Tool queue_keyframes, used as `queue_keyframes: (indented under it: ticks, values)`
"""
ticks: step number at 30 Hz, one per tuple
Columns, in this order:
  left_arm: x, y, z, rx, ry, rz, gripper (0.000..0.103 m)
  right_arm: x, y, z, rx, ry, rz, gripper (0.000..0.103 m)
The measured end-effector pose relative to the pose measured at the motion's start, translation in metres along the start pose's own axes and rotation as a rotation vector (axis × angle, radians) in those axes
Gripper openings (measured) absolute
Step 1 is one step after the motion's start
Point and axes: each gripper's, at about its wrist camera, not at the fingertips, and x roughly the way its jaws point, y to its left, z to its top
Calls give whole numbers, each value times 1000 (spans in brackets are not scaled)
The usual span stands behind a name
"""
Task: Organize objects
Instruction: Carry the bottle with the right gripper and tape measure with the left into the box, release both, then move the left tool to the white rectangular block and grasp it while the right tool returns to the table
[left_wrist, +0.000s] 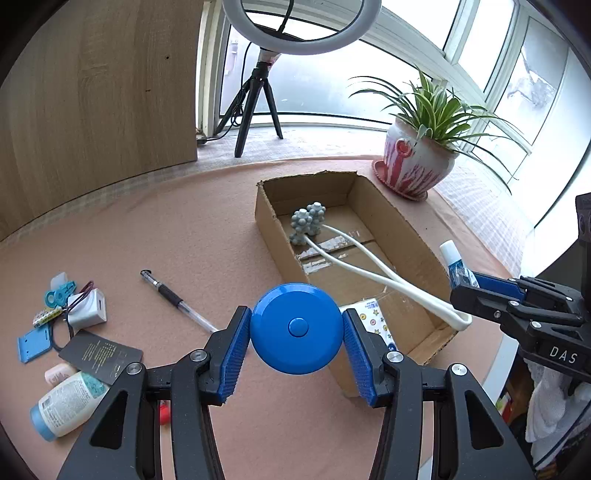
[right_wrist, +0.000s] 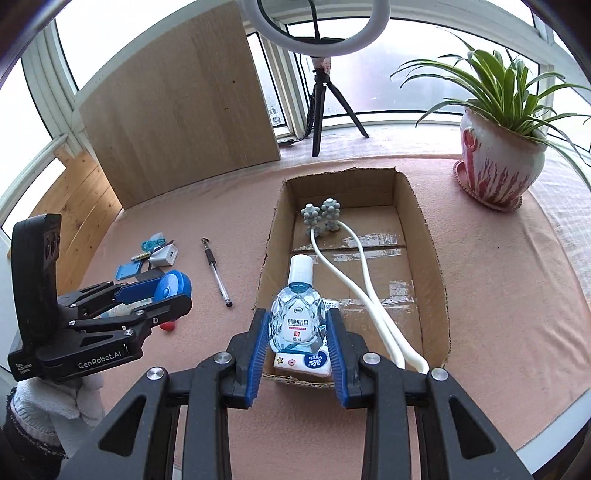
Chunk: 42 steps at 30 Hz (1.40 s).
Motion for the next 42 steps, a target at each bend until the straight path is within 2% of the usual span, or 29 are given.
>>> queue_keyframes:
  ticks: [8, 14, 15, 16, 17, 19, 20, 22, 23, 31, 42]
  values:
    - [44, -35, 32, 1, 20, -38, 54, 8, -39, 10, 31, 0, -26, 28]
    - [63, -39, 41, -27, 30, -38, 54, 23, -55, 11, 54, 24, -20, 28]
    - [64, -37, 41, -40, 31, -39, 56, 25, -56, 11, 56, 28, -21, 28]
    - [65, -36, 42, -51, 40, -47, 66, 26, -57, 10, 56, 30, -21, 28]
    - [65, -33, 43, -60, 39, -50, 73, 28, -58, 11, 53, 33, -17, 28]
    - [61, -31, 43, -59, 23, -43, 73, 29, -57, 10, 40, 38, 1, 32]
    - [59, -29, 43, -59, 23, -39, 73, 30, -55, 10, 34, 41, 1, 37]
    - [57, -25, 41, -63, 26, -35, 73, 27, -53, 8, 30, 23, -15, 59]
    - [55, -23, 40, -64, 27, -31, 73, 25, -52, 8, 27, 8, -18, 60]
    - [34, 1, 30, -88, 15, -4, 73, 25, -36, 7, 14, -7, -19, 61]
    - [-4, 75, 2, -182, 13, 75, 73, 25, -2, 5, 0, -24, 16, 61]
